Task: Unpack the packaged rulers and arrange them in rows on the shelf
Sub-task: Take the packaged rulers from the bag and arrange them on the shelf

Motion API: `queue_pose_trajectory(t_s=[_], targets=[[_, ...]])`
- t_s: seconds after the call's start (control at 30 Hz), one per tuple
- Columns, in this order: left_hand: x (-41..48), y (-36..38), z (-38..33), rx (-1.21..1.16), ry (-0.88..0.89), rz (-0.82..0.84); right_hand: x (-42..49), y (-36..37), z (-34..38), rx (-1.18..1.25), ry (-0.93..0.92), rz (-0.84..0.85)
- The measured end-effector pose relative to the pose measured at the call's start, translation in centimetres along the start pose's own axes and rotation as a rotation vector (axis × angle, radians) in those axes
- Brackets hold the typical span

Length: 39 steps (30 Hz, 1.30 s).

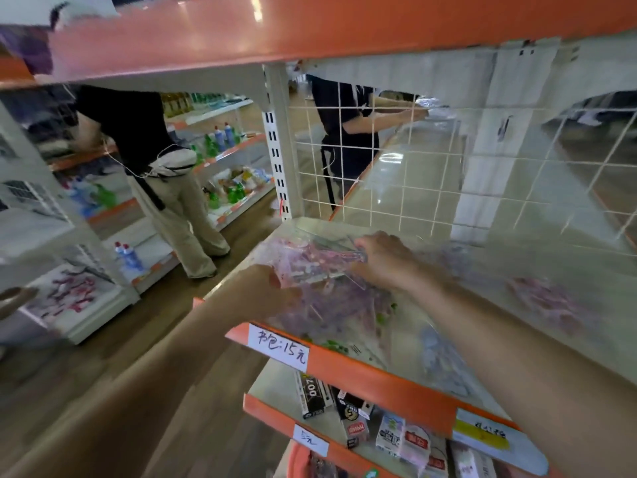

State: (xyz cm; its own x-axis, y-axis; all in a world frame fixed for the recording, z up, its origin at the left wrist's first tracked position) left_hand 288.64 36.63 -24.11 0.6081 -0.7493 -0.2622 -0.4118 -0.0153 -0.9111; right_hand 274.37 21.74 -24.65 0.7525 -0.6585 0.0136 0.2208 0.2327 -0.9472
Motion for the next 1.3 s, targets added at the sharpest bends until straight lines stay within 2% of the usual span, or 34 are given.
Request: queue_pose_trajectory(t_s=[0.13,0.27,0.37,0.47,0.6,0.67,0.73,0.8,0.9,1.13,1.2,1.3], targets=[[0.5,1.9,0.0,0.126,-0.067,-0.069,2.4,1.8,0.2,-0.078,0.051,0.058],[-0.1,2.2,-1.0,0.195,-0.048,-0.083,2.3,1.2,0.3,-0.062,0.063,0.017],[-0.4,2.1,-1.4,0.201,-0.012,-0.074,1.9,0.0,0.6,0.075,-0.002,-0.058],[-0.5,2.0,-1.1,0.147,-0.017,-0.059,0.8,-1.8,0.1,0.323,-0.042,-0.095],[-0.2,1.9,-0.8,0.126,-0.024,-0.031,-1.8,-2.2,-0.7,0.529,0.001,0.019],[0.1,2.1,-0.6,0.118,-0.014,-0.02,-3.1,-1.0,-0.3,0.477,0.021,0.175],[0.4,2.2,-0.5,0.097,-0.015,-0.021,-4.0,0.5,0.1,0.255,-0.016,0.292],[0.4,2.2,-0.5,0.116,-0.01,-0.048,-4.2,1.4,0.2,0.012,-0.082,0.281],[0.3,2.2,-0.7,0.135,-0.012,-0.078,-4.7,1.4,0.6,-0.128,-0.123,0.23],[-0.2,2.3,-0.8,0.11,-0.031,-0.052,-6.4,0.6,0.8,-0.061,-0.1,0.362],[-0.4,2.1,-0.9,0.086,-0.026,-0.055,-6.4,0.7,0.7,0.028,-0.104,0.379],[-0.6,1.5,-1.0,-0.101,-0.026,-0.033,-6.3,-0.1,0.6,0.159,-0.137,0.32]])
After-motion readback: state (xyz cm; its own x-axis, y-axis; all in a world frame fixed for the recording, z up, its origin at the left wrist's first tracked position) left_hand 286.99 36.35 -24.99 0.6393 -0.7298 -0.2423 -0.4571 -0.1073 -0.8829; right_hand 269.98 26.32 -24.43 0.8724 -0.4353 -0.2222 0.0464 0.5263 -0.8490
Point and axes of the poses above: each hand's wrist, its own x-axis towards the middle knuckle, its own y-axis out of the palm, z = x × y, the point moved 5 cm from there along x, towards the middle knuckle, and after that the axes turned 6 degrees about -y, right-handed, at the moved point
